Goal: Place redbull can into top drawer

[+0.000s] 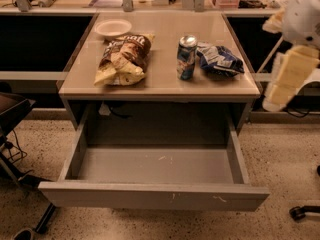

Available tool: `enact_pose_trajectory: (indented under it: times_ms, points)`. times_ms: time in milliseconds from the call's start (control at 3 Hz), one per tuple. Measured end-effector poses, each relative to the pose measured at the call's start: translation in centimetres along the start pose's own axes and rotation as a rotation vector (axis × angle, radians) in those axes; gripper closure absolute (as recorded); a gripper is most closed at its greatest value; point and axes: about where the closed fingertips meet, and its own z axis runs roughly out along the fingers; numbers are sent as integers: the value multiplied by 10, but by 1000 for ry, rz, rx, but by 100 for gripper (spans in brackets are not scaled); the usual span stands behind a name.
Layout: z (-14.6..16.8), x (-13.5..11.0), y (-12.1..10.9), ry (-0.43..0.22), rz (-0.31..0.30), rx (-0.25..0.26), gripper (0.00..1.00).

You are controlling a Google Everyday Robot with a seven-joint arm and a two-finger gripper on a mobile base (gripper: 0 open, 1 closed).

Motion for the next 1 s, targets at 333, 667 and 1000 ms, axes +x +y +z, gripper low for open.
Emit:
enact_pose_trajectory:
  times_ms: [333,667,1000]
  points:
    - [-6,-24,-21,27,-37,54,0]
    - [-6,-24,-24,36,-42,64,0]
    - [7,-31,-36,-8,-73,26,0]
